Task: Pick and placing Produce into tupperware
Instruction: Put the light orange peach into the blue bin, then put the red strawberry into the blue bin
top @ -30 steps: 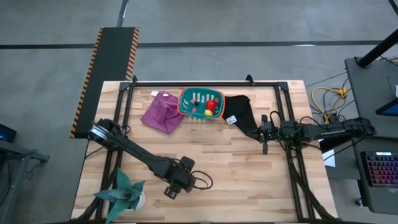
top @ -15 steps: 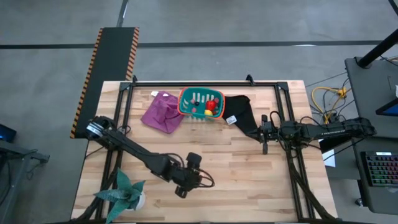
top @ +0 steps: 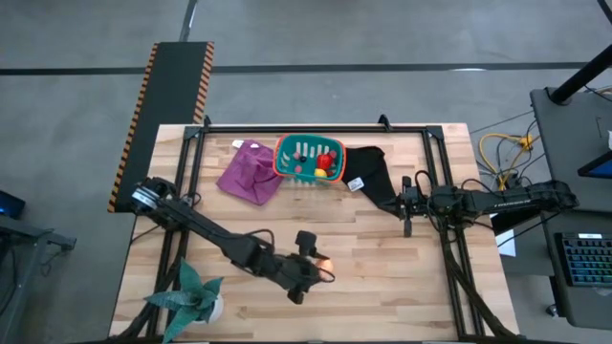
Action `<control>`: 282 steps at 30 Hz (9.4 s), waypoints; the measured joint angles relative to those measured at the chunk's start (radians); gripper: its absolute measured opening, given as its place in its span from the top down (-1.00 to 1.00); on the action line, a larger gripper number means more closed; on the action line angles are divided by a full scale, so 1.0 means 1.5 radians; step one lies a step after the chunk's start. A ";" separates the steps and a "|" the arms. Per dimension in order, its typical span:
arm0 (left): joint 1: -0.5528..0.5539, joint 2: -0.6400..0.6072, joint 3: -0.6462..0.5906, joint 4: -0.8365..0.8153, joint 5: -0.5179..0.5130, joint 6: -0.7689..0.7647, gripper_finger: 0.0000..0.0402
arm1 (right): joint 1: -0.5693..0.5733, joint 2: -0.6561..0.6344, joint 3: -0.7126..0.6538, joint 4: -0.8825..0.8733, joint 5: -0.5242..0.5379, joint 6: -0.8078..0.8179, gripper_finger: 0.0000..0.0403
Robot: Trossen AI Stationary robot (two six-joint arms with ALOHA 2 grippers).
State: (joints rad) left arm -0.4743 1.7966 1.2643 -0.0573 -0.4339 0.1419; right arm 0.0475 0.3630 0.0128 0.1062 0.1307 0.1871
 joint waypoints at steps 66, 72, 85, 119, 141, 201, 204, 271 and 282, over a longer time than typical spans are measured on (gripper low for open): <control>0.457 -0.432 -0.482 0.345 -0.036 0.014 -0.17 | 0.000 0.000 0.000 -0.014 0.001 0.008 0.96; 0.510 -0.333 -0.422 0.345 0.017 0.013 -0.17 | 0.000 0.000 0.000 -0.014 0.001 0.008 0.96; 0.539 -0.152 -0.216 0.127 0.045 -0.006 -0.17 | 0.000 0.000 0.000 -0.016 0.001 0.008 0.96; 0.538 -0.032 -0.038 -0.098 0.041 -0.320 -0.17 | 0.000 0.000 0.000 -0.019 0.001 0.009 0.96; 0.545 -0.032 -0.046 -0.084 0.004 -0.297 -0.17 | 0.000 0.000 0.000 -0.019 0.001 0.008 0.96; 0.216 -0.392 -0.017 -0.109 -0.033 0.108 -0.38 | 0.000 0.000 0.000 -0.033 0.001 0.015 0.96; 0.149 -0.434 -0.016 -0.110 -0.118 0.144 -0.38 | 0.000 0.000 0.000 -0.033 0.001 0.015 0.96; 0.077 -0.443 0.006 -0.727 0.181 -0.666 -0.38 | 0.000 0.000 0.000 -0.033 0.001 0.027 0.96; 0.077 -0.284 0.012 -0.874 0.254 -0.856 -0.38 | 0.000 0.000 0.000 -0.033 0.001 0.027 0.96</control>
State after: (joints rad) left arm -0.3584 1.3701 1.2826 -1.3682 -0.0526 -1.1419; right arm 0.0475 0.3626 0.0132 0.0566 0.1318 0.2276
